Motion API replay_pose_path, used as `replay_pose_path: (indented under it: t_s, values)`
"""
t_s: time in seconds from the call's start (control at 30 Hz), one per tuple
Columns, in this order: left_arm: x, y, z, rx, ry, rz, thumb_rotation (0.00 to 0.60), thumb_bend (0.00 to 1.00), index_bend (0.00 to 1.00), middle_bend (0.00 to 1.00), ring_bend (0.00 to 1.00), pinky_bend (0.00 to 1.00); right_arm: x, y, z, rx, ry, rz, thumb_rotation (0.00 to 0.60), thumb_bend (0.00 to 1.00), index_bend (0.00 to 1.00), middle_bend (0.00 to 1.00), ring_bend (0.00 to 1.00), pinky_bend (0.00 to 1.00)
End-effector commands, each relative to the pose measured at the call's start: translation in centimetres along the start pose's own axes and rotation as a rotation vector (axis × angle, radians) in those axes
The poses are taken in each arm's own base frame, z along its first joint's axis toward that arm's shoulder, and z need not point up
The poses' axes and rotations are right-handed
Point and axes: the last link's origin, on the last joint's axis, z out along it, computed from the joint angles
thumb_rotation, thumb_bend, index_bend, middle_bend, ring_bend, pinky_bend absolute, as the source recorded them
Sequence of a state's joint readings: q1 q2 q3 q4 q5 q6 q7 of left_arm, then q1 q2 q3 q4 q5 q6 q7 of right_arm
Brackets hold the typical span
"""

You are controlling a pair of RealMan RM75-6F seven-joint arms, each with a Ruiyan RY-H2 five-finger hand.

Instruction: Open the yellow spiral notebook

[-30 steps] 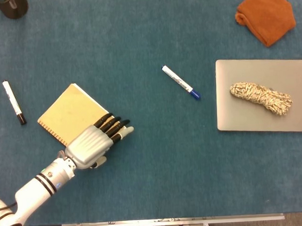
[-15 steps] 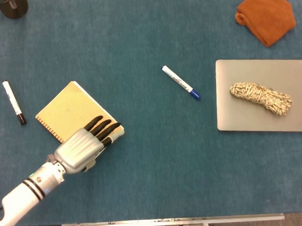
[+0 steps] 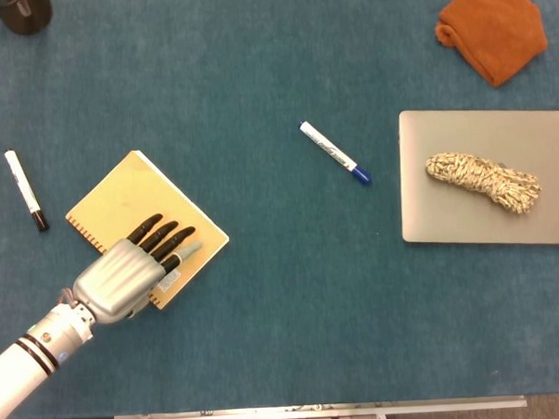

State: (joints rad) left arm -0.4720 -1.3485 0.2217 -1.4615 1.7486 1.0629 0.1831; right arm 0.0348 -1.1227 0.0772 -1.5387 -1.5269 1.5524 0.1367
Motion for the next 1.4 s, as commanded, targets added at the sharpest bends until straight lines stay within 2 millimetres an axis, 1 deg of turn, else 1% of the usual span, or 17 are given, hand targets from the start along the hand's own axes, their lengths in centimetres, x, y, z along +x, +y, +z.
replay_pose_path:
  t_s: [0.03, 0.43, 0.73, 1.07, 1.3, 1.4]
  values:
    - [-0.1, -0.2, -0.2, 0.002, 0.003, 0.000, 0.600, 0.24, 0.00, 0.00, 0.00, 0.00, 0.0, -0.1, 0.0, 0.003, 0.002, -0.001, 0.600, 0.19, 0.16, 0.21, 0.10, 0.18]
    - [-0.8, -0.9, -0.9, 0.023, 0.005, -0.012, 0.600, 0.24, 0.00, 0.00, 0.00, 0.00, 0.1, -0.5, 0.0, 0.010, 0.003, -0.001, 0.600, 0.19, 0.16, 0.21, 0.10, 0.18]
    - [-1.1, -0.6, 0.1, 0.007, 0.004, -0.032, 0.600, 0.24, 0.00, 0.00, 0.00, 0.00, 0.1, -0.5, -0.3, 0.007, 0.006, 0.003, 0.600, 0.19, 0.16, 0.21, 0.10, 0.18]
    - [-0.2, 0.3, 2.5, -0.023, 0.030, -0.042, 0.600, 0.24, 0.00, 0.00, 0.00, 0.00, 0.3, 0.0, -0.9, -0.008, 0.017, 0.007, 0.600, 0.19, 0.16, 0.21, 0.10, 0.18]
    - [1.5, 1.2, 5.4, -0.045, 0.062, -0.032, 0.600, 0.24, 0.00, 0.00, 0.00, 0.00, 0.3, 0.4, -1.0, -0.013, 0.020, 0.012, 0.600, 0.19, 0.16, 0.21, 0.10, 0.18]
    - [2.6, 1.4, 7.1, -0.043, 0.081, -0.007, 0.600, 0.24, 0.00, 0.00, 0.00, 0.00, 0.3, 0.6, -1.1, -0.019, 0.024, 0.016, 0.600, 0.19, 0.16, 0.21, 0.10, 0.18]
